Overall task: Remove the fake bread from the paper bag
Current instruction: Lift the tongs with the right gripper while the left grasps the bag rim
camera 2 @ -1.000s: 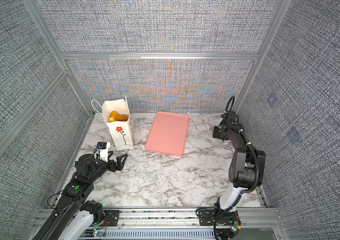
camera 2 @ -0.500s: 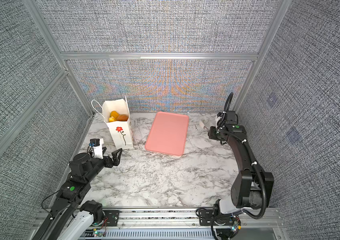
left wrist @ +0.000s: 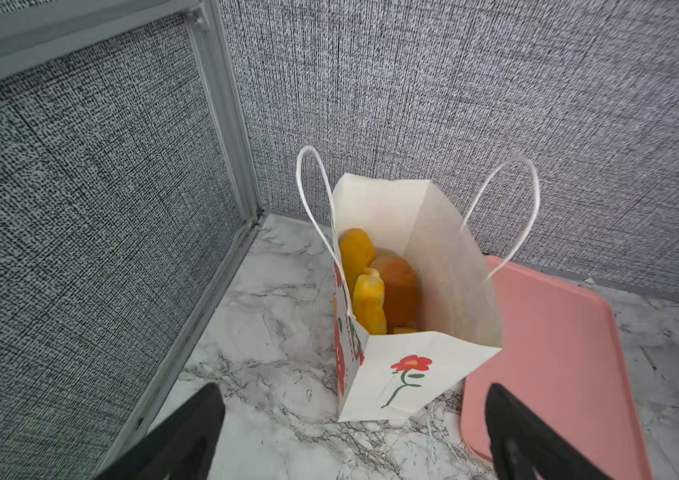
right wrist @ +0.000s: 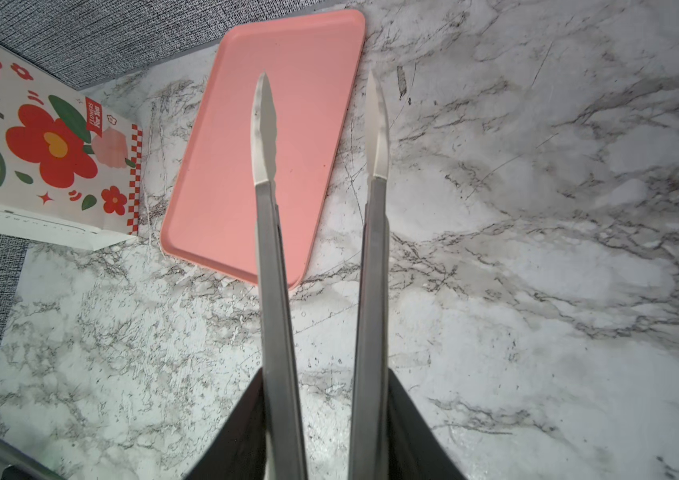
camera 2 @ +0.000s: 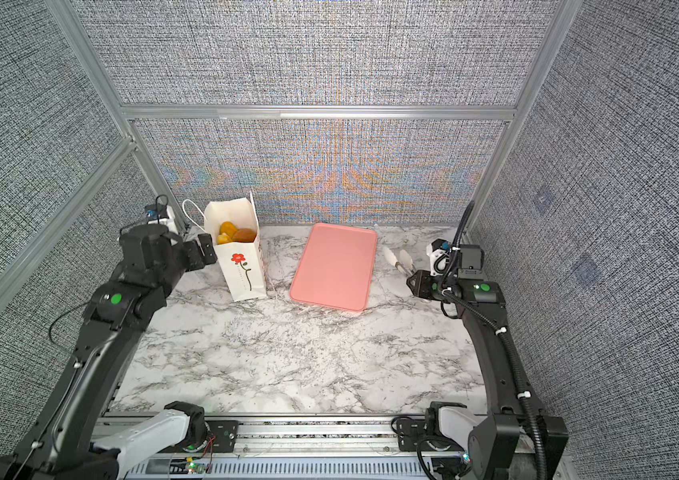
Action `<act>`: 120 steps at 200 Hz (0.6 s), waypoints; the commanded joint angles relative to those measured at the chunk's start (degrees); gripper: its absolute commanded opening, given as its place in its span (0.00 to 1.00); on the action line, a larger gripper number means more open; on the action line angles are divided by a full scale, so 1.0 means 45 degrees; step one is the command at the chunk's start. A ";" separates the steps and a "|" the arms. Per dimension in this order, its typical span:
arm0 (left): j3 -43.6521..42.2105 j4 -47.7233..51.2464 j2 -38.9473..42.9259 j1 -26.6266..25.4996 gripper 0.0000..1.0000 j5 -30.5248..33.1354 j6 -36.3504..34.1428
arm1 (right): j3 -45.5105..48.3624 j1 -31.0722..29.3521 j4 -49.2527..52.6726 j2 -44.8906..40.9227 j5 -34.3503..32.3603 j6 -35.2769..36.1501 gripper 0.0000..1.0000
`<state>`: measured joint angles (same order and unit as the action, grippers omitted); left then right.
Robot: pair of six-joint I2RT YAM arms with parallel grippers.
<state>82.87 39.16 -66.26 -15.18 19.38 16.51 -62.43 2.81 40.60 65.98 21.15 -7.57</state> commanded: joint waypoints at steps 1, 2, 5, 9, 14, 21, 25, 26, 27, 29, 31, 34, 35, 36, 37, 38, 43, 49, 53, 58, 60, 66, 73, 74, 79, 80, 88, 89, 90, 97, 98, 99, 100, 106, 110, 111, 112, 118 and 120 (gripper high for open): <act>0.1767 0.2020 -0.1402 0.0047 0.99 0.0562 0.0149 | 0.0437 -0.0046 -0.0110 -0.0420 0.0555 0.0000 0.40; 0.1871 0.2079 -0.1493 0.0050 0.99 0.0540 0.0163 | 0.0447 -0.0042 -0.0103 -0.0421 0.0555 0.0021 0.40; 0.2184 0.2241 -0.1749 0.0043 0.99 0.0521 0.0193 | 0.0494 -0.0051 -0.0056 -0.0472 0.0545 0.0064 0.40; 0.2570 0.2499 -0.2083 0.0039 0.99 0.0500 0.0243 | 0.0540 -0.0044 0.0004 -0.0531 0.0514 0.0141 0.40; 0.3038 0.2802 -0.2481 0.0061 0.99 0.0490 0.0303 | 0.0562 -0.0040 0.0081 -0.0579 0.0480 0.0234 0.40; 0.3579 0.3200 -0.2997 0.0072 0.99 0.0508 0.0377 | 0.0593 -0.0046 0.0172 -0.0696 0.0456 0.0339 0.40; 0.3853 0.3388 -0.3279 0.0063 0.99 0.0569 0.0446 | 0.0592 -0.0044 0.0228 -0.0744 0.0446 0.0403 0.40; 0.3920 0.3447 -0.3350 0.0068 0.99 0.0602 0.0449 | 0.0592 -0.0041 0.0242 -0.0759 0.0432 0.0418 0.40; 0.3973 0.3486 -0.3414 0.0080 0.99 0.0629 0.0460 | 0.0593 -0.0049 0.0248 -0.0767 0.0425 0.0425 0.40; 0.4042 0.3564 -0.3521 0.0089 0.99 0.0673 0.0488 | 0.0593 -0.0051 0.0268 -0.0797 0.0420 0.0446 0.40; 0.4152 0.3637 -0.3636 0.0081 0.99 0.0728 0.0524 | 0.0593 -0.0046 0.0288 -0.0814 0.0404 0.0461 0.40; 0.4286 0.3742 -0.3826 0.0091 0.99 0.0803 0.0539 | 0.0578 -0.0039 0.0306 -0.0862 0.0372 0.0456 0.40; 0.4331 0.3770 -0.3857 0.0091 0.99 0.0846 0.0554 | 0.0566 -0.0039 0.0320 -0.0867 0.0366 0.0464 0.40; 0.4364 0.3804 -0.3942 0.0082 0.99 0.0868 0.0561 | 0.0560 -0.0038 0.0326 -0.0889 0.0363 0.0468 0.40; 0.4400 0.3830 -0.4013 0.0077 0.99 0.0888 0.0585 | 0.0557 -0.0048 0.0330 -0.0900 0.0351 0.0480 0.40; 0.4418 0.3863 -0.4078 0.0094 0.99 0.0918 0.0606 | 0.0546 -0.0053 0.0332 -0.0915 0.0346 0.0476 0.40; 0.4581 0.3998 -0.4326 0.0107 1.00 0.1023 0.0651 | 0.0533 -0.0042 0.0316 -0.0974 0.0330 0.0486 0.40; 0.4710 0.4103 -0.4607 0.0119 0.99 0.1077 0.0674 | 0.0528 -0.0041 0.0280 -0.1078 0.0347 0.0477 0.40; 0.4770 0.4141 -0.4783 0.0130 0.99 0.1079 0.0695 | 0.0535 -0.0038 0.0229 -0.1124 0.0376 0.0489 0.40; 0.4839 0.4212 -0.4951 0.0130 0.99 0.1086 0.0722 | 0.0544 -0.0039 0.0217 -0.1177 0.0374 0.0481 0.40; 0.4869 0.4224 -0.5029 0.0131 0.99 0.1095 0.0734 | 0.0537 -0.0043 0.0207 -0.1192 0.0378 0.0474 0.40; 0.4918 0.4279 -0.5185 0.0114 0.99 0.1106 0.0782 | 0.0534 -0.0054 0.0194 -0.1250 0.0394 0.0491 0.40; 0.4930 0.4259 -0.5319 0.0122 0.99 0.1121 0.0849 | 0.0534 -0.0061 0.0197 -0.1313 0.0417 0.0472 0.40; 0.4927 0.4253 -0.5336 0.0127 0.98 0.1132 0.0855 | 0.0534 -0.0059 0.0197 -0.1317 0.0427 0.0472 0.40; 0.4883 0.4215 -0.5413 0.0131 0.98 0.1144 0.0890 | 0.0534 -0.0068 0.0211 -0.1350 0.0452 0.0457 0.40; 0.4884 0.4202 -0.5423 0.0131 0.98 0.1163 0.0895 | 0.0525 -0.0072 0.0214 -0.1355 0.0464 0.0455 0.40; 0.4843 0.4090 -0.5502 0.0131 0.98 0.1197 0.0923 | 0.0549 -0.0078 0.0209 -0.1377 0.0512 0.0472 0.40; 0.4835 0.4081 -0.5516 0.0131 0.98 0.1199 0.0931 | 0.0542 -0.0088 0.0222 -0.1388 0.0514 0.0472 0.40; 0.4831 0.4067 -0.5523 0.0131 0.98 0.1210 0.0936 | 0.0548 -0.0092 0.0229 -0.1394 0.0515 0.0462 0.40; 0.4728 0.3939 -0.5571 0.0139 0.98 0.1285 0.0894 | 0.0558 -0.0125 0.0206 -0.1422 0.0508 0.0461 0.40; 0.4719 0.3918 -0.5580 0.0135 0.98 0.1292 0.0888 | 0.0575 -0.0121 0.0211 -0.1440 0.0512 0.0457 0.40; 0.4714 0.3897 -0.5584 0.0133 0.98 0.1306 0.0875 | 0.0584 -0.0118 0.0214 -0.1439 0.0514 0.0455 0.40; 0.4702 0.3887 -0.5596 0.0142 0.98 0.1303 0.0868 | 0.0598 -0.0127 0.0215 -0.1458 0.0515 0.0463 0.40; 0.4676 0.3793 -0.5660 0.0162 0.98 0.1374 0.0826 | 0.0641 -0.0150 0.0193 -0.1491 0.0494 0.0457 0.40; 0.4671 0.3765 -0.5729 0.0194 0.97 0.1424 0.0796 | 0.0684 -0.0150 0.0196 -0.1524 0.0479 0.0467 0.40; 0.4670 0.3753 -0.5756 0.0202 0.97 0.1430 0.0790 | 0.0687 -0.0153 0.0177 -0.1520 0.0468 0.0460 0.40; 0.4680 0.3746 -0.5770 0.0196 0.97 0.1453 0.0787 | 0.0699 -0.0164 0.0177 -0.1538 0.0462 0.0466 0.40; 0.4656 0.3687 -0.5867 0.0228 0.96 0.1590 0.0775 | 0.0762 -0.0193 0.0158 -0.1589 0.0440 0.0455 0.40; 0.4652 0.3683 -0.5912 0.0248 0.96 0.1631 0.0752 | 0.0782 -0.0194 0.0148 -0.1608 0.0428 0.0458 0.40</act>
<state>104.01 56.40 -91.61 -14.57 24.10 19.79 -59.51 2.24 41.87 59.51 22.41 -6.00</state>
